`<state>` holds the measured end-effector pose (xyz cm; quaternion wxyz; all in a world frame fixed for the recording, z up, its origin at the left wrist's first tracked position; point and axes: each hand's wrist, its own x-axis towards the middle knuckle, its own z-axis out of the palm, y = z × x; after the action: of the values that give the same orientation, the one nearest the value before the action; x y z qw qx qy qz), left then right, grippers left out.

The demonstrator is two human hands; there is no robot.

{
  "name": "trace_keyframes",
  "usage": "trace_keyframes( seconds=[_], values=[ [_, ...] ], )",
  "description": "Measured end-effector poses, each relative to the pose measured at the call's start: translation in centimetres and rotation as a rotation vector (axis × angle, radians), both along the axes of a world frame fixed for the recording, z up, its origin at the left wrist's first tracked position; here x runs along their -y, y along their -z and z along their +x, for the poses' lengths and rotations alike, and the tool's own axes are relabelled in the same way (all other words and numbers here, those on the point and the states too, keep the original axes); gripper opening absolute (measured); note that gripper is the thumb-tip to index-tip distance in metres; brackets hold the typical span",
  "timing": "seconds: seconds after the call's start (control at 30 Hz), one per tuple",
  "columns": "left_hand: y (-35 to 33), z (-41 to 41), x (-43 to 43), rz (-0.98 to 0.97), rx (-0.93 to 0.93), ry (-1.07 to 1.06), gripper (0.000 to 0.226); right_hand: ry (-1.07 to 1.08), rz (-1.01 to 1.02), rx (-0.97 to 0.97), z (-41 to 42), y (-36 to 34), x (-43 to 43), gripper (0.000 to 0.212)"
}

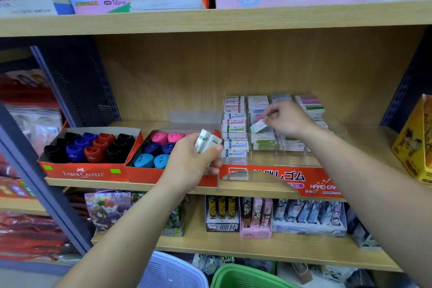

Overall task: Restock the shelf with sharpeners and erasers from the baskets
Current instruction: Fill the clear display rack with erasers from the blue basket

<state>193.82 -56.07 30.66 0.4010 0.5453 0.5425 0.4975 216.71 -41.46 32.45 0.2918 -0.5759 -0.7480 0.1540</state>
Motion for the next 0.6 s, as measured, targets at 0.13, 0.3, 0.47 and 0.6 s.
trace_keyframes(
  seconds=[0.13, 0.3, 0.47, 0.6],
  values=[
    [0.1, -0.5, 0.0, -0.014, 0.021, -0.008, 0.006, -0.012, 0.047, 0.133, 0.3, 0.6, -0.3, 0.016],
    [0.5, -0.9, 0.2, -0.006, 0.032, -0.014, 0.010, 0.035, 0.110, 0.169, 0.1, 0.9, 0.2, 0.017],
    [0.7, -0.7, 0.6, 0.019, 0.068, 0.018, 0.017, -0.081, 0.215, -0.163, -1.8, 0.1, 5.3, 0.011],
    [0.8, -0.1, 1.1, 0.032, 0.120, 0.080, 0.023, -0.388, -0.101, -0.417, -4.7, 0.9, 10.0, 0.013]
  ],
)
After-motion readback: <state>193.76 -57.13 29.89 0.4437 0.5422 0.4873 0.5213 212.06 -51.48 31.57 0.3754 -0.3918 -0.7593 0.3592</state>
